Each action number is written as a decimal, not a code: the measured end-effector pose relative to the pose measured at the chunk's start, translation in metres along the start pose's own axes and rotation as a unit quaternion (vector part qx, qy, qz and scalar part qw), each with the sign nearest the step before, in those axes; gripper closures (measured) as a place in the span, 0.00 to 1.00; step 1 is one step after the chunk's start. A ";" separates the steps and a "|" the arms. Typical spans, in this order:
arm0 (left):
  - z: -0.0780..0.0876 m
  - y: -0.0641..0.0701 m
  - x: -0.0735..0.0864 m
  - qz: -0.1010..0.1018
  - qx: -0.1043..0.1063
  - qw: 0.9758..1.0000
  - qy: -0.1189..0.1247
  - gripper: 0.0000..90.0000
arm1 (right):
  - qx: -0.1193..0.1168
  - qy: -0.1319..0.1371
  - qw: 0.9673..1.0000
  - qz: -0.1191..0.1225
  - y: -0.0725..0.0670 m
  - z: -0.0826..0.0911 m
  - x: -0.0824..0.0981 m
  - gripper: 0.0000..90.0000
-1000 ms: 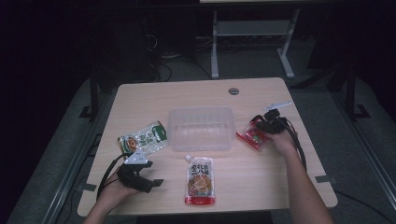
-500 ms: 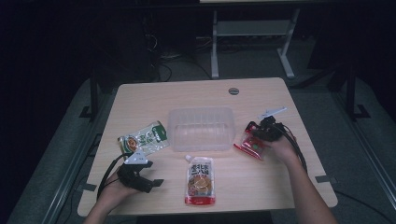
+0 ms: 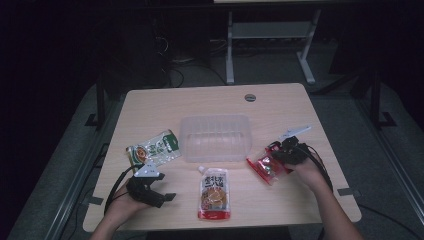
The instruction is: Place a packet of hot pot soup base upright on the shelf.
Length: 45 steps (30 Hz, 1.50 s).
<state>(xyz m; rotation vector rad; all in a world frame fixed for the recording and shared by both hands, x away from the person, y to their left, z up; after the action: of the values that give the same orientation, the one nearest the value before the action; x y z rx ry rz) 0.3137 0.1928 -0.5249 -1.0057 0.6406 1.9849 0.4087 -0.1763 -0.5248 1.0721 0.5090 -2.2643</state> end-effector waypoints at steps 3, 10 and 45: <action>-0.001 0.003 0.000 0.009 0.002 1.000 0.003 0.16 | -0.004 0.000 1.000 0.004 -0.005 0.004 0.004 1.00; -0.003 0.004 -0.002 -0.002 0.008 1.000 0.001 0.16 | -0.009 0.002 1.000 0.010 -0.011 0.005 0.006 1.00; -0.007 0.023 -0.013 0.004 0.033 0.999 0.019 0.17 | -0.109 -0.010 0.992 0.062 -0.076 -0.008 0.004 1.00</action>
<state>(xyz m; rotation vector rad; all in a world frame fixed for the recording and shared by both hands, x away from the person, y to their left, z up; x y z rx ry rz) 0.3021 0.1698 -0.5161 -1.0038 0.7261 1.9428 0.3624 -0.1157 -0.5263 0.9439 0.6479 -2.0552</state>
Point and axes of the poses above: each handheld gripper's, and its own axes: z roughly backward along the jaws, x roughly out of its underside, y roughly to its right, the point moved 10 cm from there along -z, roughly forward along the jaws, and after that the axes turned 14 degrees about y, right-handed, at the moved point
